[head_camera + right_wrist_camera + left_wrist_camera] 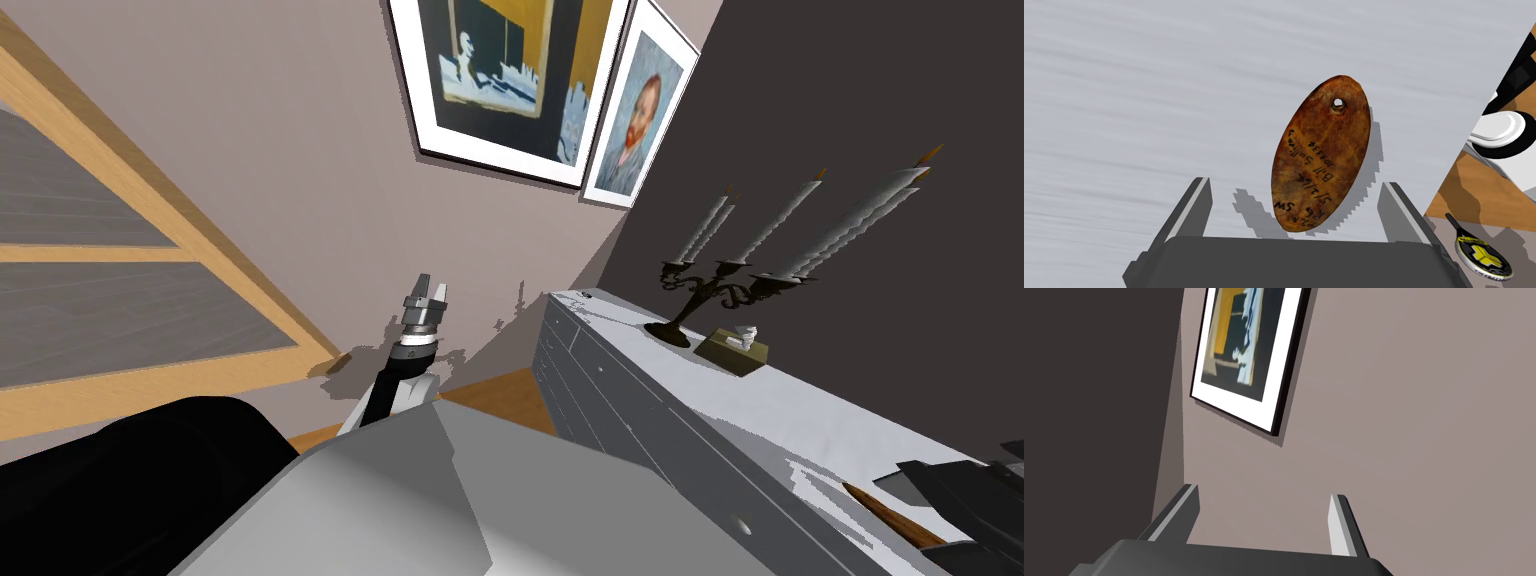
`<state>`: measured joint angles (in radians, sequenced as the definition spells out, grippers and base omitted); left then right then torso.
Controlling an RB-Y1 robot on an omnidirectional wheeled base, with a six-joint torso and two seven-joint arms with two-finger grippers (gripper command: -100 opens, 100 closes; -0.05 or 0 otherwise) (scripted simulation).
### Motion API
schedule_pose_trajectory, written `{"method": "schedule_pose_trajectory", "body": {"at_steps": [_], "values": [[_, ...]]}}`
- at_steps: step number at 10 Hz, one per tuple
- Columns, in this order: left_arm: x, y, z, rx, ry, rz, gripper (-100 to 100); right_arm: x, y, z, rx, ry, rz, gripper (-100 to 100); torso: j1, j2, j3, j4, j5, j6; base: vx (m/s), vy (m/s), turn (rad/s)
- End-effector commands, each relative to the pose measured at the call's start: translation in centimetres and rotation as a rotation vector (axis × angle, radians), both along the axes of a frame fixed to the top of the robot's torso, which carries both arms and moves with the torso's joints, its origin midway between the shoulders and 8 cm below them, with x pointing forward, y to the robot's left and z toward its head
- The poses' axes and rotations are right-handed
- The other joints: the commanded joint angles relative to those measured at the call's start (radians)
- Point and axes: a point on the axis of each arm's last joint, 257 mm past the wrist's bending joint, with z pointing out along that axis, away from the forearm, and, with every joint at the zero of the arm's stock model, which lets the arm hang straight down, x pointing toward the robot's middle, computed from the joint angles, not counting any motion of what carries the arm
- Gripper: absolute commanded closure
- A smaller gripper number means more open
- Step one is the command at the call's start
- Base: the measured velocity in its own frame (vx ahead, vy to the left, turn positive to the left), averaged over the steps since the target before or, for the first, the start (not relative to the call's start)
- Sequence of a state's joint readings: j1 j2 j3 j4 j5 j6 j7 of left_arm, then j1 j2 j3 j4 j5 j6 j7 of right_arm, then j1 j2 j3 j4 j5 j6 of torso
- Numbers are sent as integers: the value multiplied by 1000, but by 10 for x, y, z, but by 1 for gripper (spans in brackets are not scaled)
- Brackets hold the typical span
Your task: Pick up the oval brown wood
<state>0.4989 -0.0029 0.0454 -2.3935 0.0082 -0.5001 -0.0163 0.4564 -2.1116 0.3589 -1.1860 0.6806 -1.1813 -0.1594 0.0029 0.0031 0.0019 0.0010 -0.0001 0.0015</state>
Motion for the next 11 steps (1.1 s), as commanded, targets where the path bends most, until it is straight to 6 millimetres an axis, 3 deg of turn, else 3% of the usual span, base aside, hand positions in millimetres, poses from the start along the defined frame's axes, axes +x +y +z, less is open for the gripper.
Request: {"method": "schedule_pose_trajectory", "body": {"at_steps": [1, 6, 7, 11], "values": [[0, 0, 0, 0, 0, 0, 0, -5, -5, -4, 0, 1, -16, -100, 0, 0, 0, 0, 0, 0, -41, 15, 81], [0, 0, 0, 0, 0, 0, 0, -14, -16, -13, 1, 1, -51, -100, 0, -1, 0, 0, 0, 0, -33, 11, 89], [0, 0, 0, 0, 0, 0, 0, -15, -16, -13, 1, 2, -54, 100, -1, -2, -1, 0, 0, 0, 0, 0, 0], [0, 0, 0, 0, 0, 0, 0, -15, -16, -14, 2, 3, -55, 100, -2, -3, -2, -1, -1, -1, 0, 0, 0]]}}
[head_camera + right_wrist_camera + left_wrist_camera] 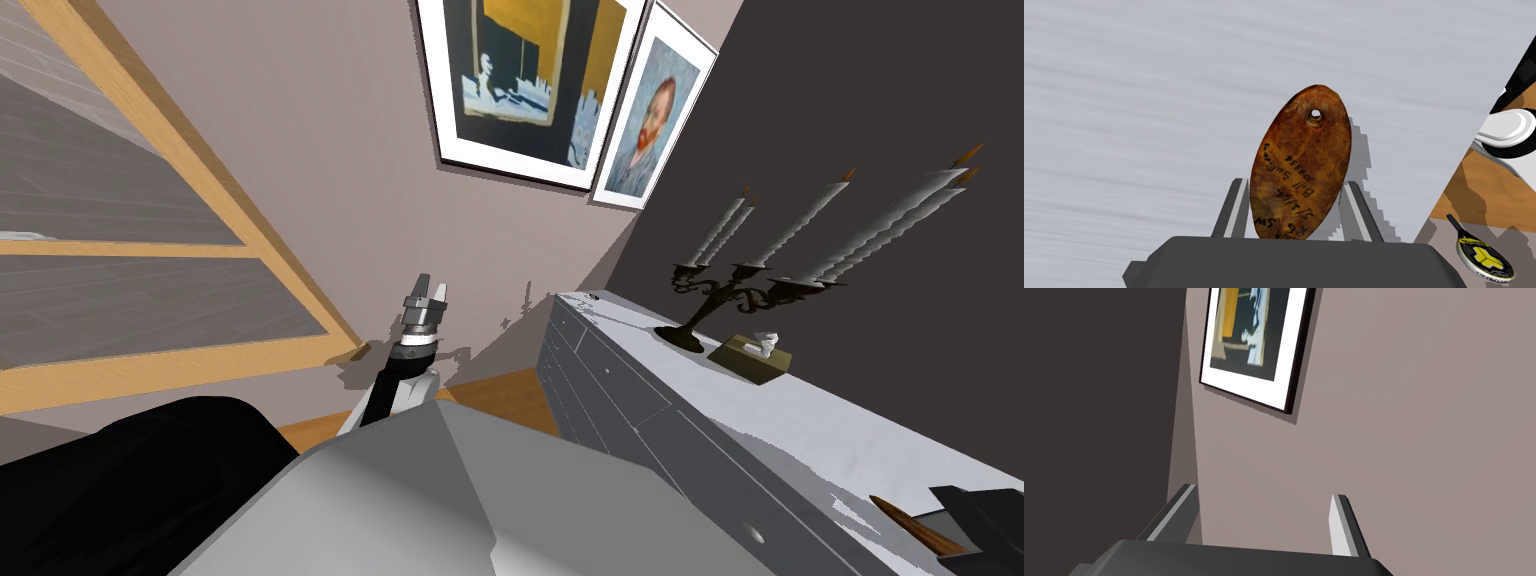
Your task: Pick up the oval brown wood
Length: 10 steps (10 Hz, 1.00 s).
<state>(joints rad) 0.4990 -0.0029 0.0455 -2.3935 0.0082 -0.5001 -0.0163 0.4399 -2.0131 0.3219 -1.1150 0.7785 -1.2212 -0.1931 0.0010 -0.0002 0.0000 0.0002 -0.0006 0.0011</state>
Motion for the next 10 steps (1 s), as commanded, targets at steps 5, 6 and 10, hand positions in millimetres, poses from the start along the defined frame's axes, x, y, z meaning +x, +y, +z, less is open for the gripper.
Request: {"method": "schedule_pose_trajectory", "body": {"at_steps": [5, 6, 10], "values": [[0, 0, 0, 0, 0, 0, 0, 18, 21, 17, -1, -1, 67, 100, -1, -3, -2, 0, 0, 1, 45, -16, -131], [0, 0, 0, 0, 0, 0, 0, 20, 24, 19, -1, 0, 76, 100, -1, -4, -2, -1, 0, 0, 63, -19, -124], [0, 0, 0, 0, 0, 0, 0, 23, 29, 23, -1, 0, 88, 0, 0, -2, -1, -1, 0, 0, 25, -10, -52]]}}
